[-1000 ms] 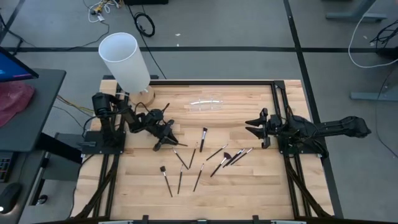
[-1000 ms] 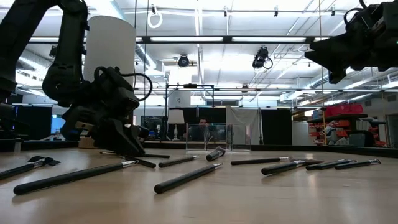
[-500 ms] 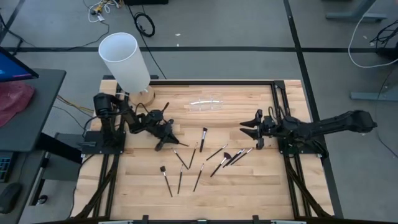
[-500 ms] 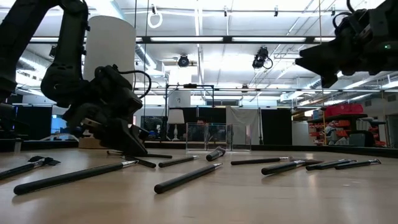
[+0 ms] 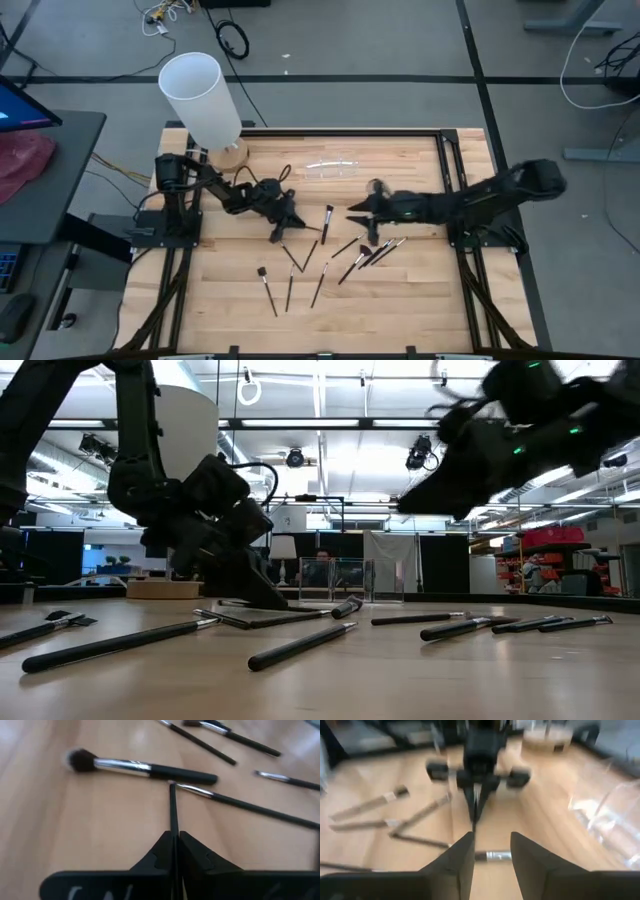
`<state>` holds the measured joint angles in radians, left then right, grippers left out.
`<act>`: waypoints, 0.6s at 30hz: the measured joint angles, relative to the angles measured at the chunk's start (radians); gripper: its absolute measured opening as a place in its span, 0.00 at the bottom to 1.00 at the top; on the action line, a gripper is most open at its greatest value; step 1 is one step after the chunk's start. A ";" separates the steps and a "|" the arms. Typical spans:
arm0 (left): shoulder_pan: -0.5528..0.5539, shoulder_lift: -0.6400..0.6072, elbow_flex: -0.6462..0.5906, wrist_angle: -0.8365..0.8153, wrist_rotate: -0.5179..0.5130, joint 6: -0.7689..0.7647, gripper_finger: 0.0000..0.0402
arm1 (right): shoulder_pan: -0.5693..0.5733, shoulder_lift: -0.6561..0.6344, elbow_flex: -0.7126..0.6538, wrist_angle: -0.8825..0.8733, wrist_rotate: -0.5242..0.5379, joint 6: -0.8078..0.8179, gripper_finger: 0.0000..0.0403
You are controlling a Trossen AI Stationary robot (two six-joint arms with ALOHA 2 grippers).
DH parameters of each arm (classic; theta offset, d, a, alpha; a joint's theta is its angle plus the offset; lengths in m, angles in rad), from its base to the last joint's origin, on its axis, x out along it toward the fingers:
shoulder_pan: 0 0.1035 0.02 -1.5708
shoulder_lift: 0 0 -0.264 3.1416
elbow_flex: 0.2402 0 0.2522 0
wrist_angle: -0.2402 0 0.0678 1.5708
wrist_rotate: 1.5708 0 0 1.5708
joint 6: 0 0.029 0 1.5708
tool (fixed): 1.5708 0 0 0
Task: Pick & Place Makeup Supplies
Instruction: Put the makeup brush into the transparent organizer
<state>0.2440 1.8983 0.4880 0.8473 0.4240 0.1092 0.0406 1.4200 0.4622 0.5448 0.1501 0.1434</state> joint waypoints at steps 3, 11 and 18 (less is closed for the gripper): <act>-0.009 0.000 0.018 -0.028 -0.044 0.007 0.08 | -0.009 0.120 0.090 -0.026 0.000 -0.026 0.32; -0.008 -0.006 0.021 -0.037 -0.043 0.004 0.04 | -0.038 0.325 0.289 -0.049 -0.063 -0.073 0.32; -0.008 -0.007 0.021 -0.035 -0.039 -0.015 0.08 | -0.054 0.486 0.439 -0.163 -0.063 -0.073 0.32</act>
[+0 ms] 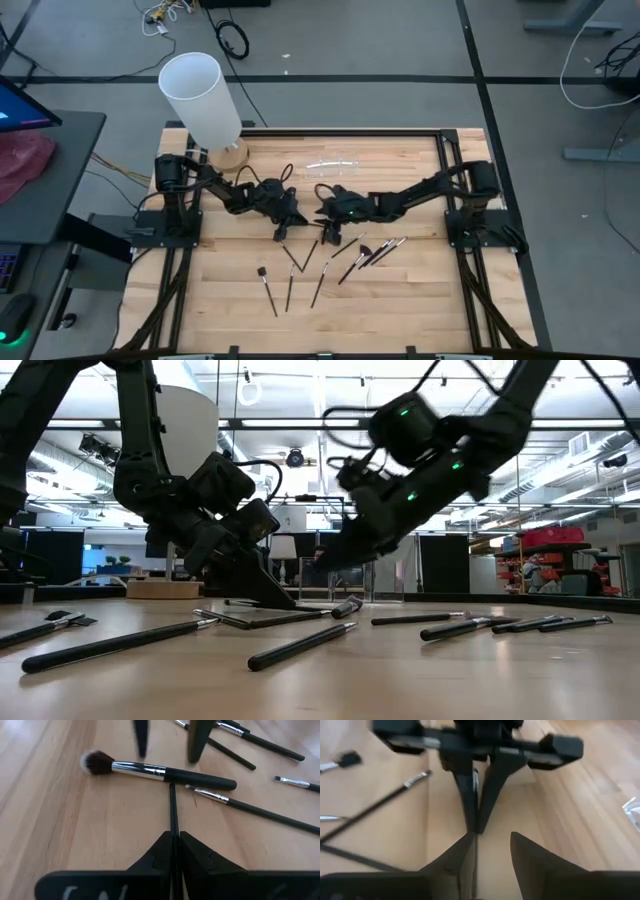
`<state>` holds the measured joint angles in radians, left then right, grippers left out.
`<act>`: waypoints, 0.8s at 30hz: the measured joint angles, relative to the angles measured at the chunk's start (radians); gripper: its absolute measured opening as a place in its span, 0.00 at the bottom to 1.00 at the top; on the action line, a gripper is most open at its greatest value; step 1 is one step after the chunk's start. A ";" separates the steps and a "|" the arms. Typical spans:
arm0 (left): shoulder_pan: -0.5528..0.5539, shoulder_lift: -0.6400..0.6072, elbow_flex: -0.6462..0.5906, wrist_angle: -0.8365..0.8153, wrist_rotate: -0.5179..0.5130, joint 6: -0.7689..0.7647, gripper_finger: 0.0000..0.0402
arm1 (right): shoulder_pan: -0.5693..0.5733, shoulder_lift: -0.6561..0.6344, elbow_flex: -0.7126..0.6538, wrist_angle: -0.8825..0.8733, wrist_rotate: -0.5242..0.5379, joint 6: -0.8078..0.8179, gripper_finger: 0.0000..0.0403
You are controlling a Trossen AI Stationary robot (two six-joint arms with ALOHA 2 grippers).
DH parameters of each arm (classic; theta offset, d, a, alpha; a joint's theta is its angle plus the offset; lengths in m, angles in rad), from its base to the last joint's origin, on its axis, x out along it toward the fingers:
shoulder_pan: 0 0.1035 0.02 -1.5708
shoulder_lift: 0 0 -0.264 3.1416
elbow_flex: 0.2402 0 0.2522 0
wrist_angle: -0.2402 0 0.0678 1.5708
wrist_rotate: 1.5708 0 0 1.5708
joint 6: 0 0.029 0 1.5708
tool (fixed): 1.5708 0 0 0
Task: Pick & Place Makeup Supplies
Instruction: Put the makeup brush into the transparent organizer
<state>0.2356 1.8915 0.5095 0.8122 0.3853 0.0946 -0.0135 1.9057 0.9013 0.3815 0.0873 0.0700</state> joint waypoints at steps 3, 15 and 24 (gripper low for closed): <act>0.000 0.000 0.000 0.002 0.000 0.000 0.07 | 0.001 0.052 0.043 -0.048 -0.002 0.000 0.32; 0.000 -0.001 0.000 0.007 0.003 0.000 0.07 | -0.001 0.107 0.087 -0.077 -0.060 0.007 0.32; -0.004 -0.002 0.001 0.029 0.004 -0.005 0.06 | -0.003 0.106 0.087 -0.116 -0.061 0.000 0.22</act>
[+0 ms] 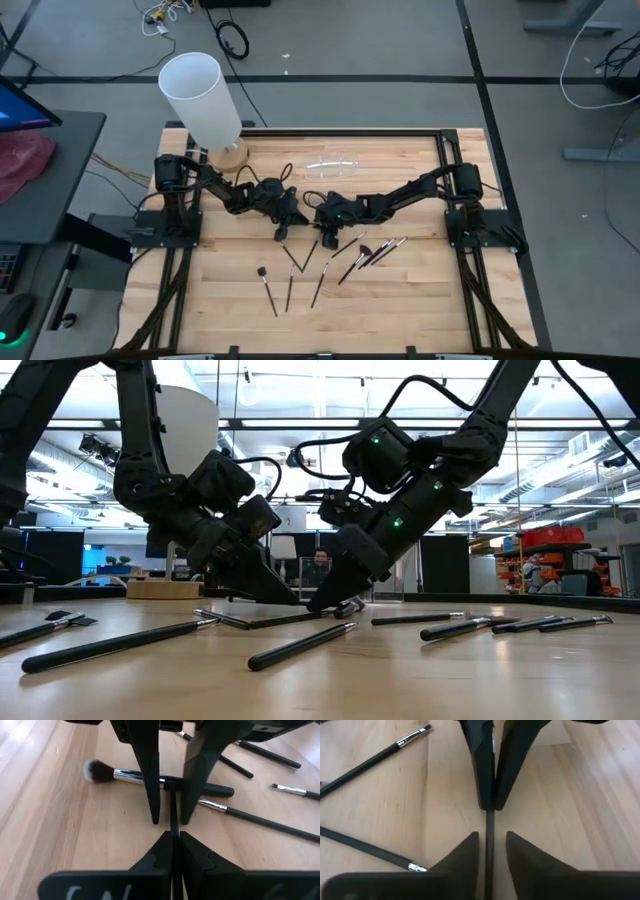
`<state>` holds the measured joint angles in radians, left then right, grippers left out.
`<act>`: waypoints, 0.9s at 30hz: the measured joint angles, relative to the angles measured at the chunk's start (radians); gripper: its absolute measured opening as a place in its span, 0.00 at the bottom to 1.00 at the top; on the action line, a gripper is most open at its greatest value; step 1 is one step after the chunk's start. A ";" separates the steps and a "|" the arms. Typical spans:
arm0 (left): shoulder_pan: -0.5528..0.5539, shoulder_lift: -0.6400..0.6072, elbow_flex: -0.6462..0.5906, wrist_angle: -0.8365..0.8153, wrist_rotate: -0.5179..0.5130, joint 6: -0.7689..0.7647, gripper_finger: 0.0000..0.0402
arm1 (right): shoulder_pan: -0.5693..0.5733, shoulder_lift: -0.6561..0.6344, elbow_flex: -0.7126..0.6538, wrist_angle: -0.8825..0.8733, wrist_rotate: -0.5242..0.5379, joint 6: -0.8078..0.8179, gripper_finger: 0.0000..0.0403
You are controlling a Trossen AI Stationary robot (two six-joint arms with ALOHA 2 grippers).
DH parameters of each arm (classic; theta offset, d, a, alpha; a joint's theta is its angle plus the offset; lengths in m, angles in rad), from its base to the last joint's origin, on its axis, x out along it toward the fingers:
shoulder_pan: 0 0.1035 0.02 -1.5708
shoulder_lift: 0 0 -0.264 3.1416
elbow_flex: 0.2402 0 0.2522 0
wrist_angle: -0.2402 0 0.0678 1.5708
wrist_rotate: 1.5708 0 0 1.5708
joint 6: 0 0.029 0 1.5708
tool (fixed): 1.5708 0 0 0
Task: Pick & Place Makeup Supplies
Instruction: Put the makeup brush into the transparent organizer
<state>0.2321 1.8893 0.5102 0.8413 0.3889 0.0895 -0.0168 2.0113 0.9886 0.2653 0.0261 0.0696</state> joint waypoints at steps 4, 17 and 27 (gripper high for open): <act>-0.011 0.000 0.001 0.001 -0.004 0.000 0.07 | -0.003 0.000 0.000 -0.001 0.000 0.000 0.08; -0.034 -0.168 0.001 0.012 -0.094 -0.060 0.19 | -0.008 -0.002 0.000 -0.007 0.014 -0.010 0.02; -0.100 -0.372 0.001 0.005 -0.128 -0.195 0.27 | -0.009 -0.128 -0.003 -0.070 0.098 0.016 0.02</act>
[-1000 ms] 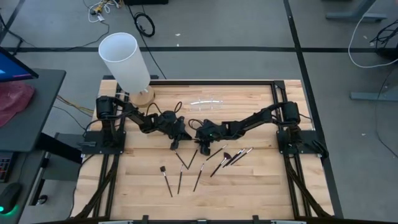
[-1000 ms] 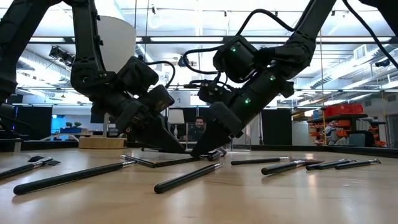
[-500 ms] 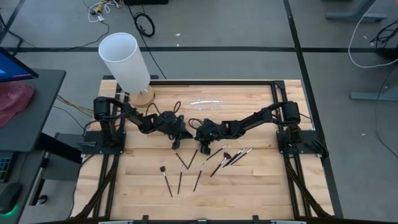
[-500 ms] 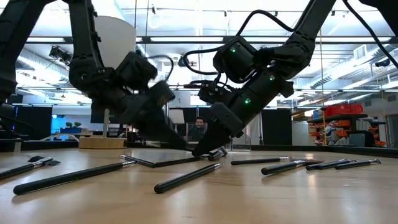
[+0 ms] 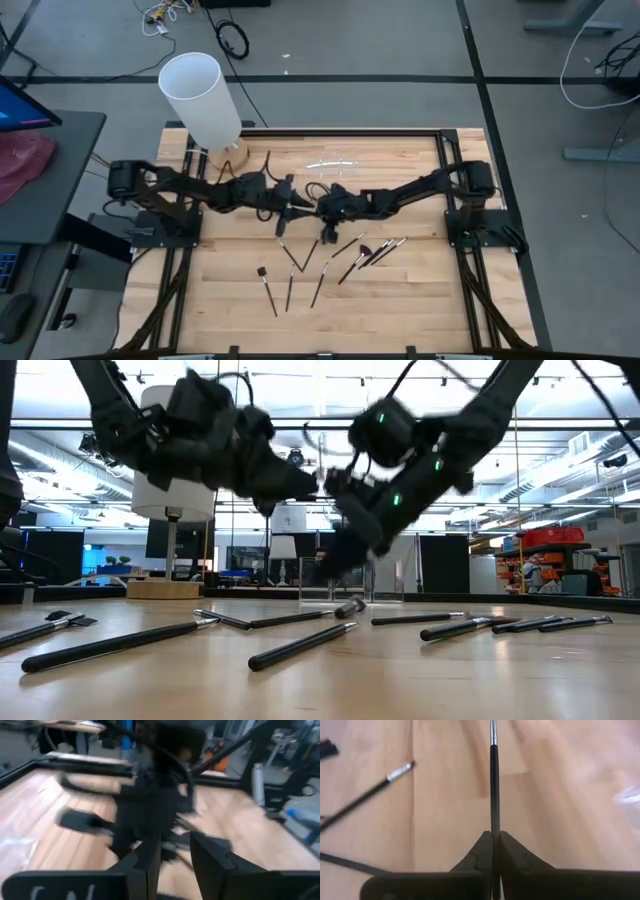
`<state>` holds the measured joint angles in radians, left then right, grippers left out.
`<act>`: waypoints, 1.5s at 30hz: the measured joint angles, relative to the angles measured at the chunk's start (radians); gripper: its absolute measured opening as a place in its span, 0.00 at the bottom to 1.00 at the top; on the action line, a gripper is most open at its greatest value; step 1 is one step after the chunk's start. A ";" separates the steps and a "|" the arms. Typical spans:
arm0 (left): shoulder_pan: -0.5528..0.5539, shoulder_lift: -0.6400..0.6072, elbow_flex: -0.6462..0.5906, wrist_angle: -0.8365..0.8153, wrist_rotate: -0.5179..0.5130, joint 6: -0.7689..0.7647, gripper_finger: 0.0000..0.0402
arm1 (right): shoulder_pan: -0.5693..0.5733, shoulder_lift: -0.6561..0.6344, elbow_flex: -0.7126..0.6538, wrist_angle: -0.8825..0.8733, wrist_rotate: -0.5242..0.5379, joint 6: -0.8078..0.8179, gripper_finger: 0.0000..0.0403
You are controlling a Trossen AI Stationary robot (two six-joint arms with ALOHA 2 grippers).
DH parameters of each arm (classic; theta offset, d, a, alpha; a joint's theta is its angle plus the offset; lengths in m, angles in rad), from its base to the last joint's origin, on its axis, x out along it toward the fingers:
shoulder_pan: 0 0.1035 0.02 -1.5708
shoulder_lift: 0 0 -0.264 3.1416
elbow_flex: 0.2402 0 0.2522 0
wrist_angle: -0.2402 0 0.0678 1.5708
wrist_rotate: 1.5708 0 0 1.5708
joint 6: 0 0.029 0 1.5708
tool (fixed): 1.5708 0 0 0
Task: Pick & Place Makeup Supplies
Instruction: Put the makeup brush into the transparent organizer
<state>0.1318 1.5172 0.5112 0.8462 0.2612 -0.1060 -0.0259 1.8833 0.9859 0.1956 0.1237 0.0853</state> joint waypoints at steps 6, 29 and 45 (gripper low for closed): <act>-0.079 -0.070 0.000 0.016 -0.053 0.025 0.25 | 0.001 -0.216 0.000 -0.220 0.258 -0.023 0.02; -0.038 -0.077 0.007 0.089 -0.323 0.037 0.25 | -0.021 -0.518 -0.851 1.267 0.110 -0.011 0.02; -0.019 0.204 0.230 0.087 -0.271 0.021 0.25 | -0.027 -0.315 -0.658 1.106 0.066 -0.038 0.03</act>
<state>0.1131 1.7213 0.7409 0.9336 -0.0093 -0.0852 -0.0528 1.5682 0.3282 1.3021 0.1896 0.0468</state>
